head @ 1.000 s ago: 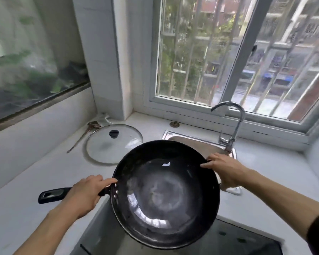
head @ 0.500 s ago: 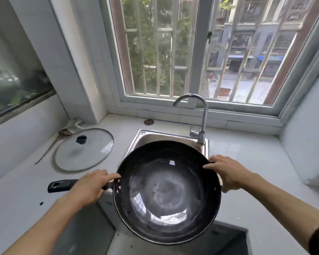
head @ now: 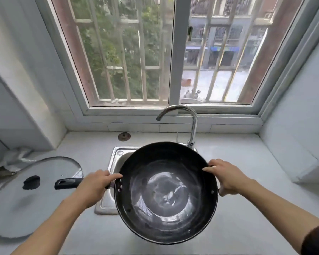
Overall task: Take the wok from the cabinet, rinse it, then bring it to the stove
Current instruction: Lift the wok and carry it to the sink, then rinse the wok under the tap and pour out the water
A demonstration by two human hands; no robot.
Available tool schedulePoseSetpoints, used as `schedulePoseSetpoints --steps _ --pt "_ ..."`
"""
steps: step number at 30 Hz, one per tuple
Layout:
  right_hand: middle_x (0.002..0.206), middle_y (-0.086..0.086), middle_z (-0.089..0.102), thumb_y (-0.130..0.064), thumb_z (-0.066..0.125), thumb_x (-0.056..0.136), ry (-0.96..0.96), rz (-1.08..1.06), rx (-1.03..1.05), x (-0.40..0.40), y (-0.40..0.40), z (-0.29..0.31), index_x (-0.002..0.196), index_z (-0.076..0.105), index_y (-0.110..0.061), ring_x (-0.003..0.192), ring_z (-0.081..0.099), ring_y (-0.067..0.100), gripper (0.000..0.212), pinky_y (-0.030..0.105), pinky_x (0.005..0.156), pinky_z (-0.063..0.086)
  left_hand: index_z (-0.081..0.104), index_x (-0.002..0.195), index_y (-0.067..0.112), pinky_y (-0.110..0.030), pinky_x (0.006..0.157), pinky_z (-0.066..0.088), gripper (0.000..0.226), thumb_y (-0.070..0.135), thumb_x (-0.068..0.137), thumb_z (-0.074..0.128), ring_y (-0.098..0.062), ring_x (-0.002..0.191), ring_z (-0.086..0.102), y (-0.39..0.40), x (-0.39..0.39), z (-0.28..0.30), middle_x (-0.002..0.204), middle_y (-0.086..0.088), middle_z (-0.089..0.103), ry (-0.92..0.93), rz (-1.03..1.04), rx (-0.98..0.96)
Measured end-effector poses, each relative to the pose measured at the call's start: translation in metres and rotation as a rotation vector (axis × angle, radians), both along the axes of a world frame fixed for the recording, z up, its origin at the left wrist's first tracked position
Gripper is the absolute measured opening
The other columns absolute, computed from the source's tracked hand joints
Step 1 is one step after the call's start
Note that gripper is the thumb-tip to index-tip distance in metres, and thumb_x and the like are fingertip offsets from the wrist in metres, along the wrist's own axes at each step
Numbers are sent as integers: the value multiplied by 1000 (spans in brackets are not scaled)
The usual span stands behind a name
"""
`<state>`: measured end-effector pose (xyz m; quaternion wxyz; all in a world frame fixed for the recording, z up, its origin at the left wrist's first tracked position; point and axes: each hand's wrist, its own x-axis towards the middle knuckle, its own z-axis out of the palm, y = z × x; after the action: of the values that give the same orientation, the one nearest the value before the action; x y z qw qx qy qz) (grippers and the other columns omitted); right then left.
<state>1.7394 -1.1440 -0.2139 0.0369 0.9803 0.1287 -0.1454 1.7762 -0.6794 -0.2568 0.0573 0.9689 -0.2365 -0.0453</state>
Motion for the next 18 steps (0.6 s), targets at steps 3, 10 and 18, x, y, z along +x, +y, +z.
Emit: schedulePoseSetpoints --steps 3,10,18 --pt "129 -10 45 -34 77 52 6 -44 3 23 14 -17 137 44 -39 117 43 17 91 26 87 45 51 127 45 -33 64 48 75 -1 70 66 -18 79 55 11 37 -16 86 11 57 -16 -25 23" --pt "136 -10 41 -37 79 57 82 -70 6 61 30 -46 144 38 -37 125 40 17 96 26 92 45 59 117 42 -29 49 45 80 -4 54 75 -17 65 55 21 88 -39 74 10 54 -4 -47 127" --pt "144 -6 35 -37 82 59 128 -59 -14 110 38 -75 146 35 -37 131 37 19 99 30 101 43 52 126 44 -30 62 38 74 -4 71 63 -19 80 55 26 112 -61 86 10 56 76 22 74"
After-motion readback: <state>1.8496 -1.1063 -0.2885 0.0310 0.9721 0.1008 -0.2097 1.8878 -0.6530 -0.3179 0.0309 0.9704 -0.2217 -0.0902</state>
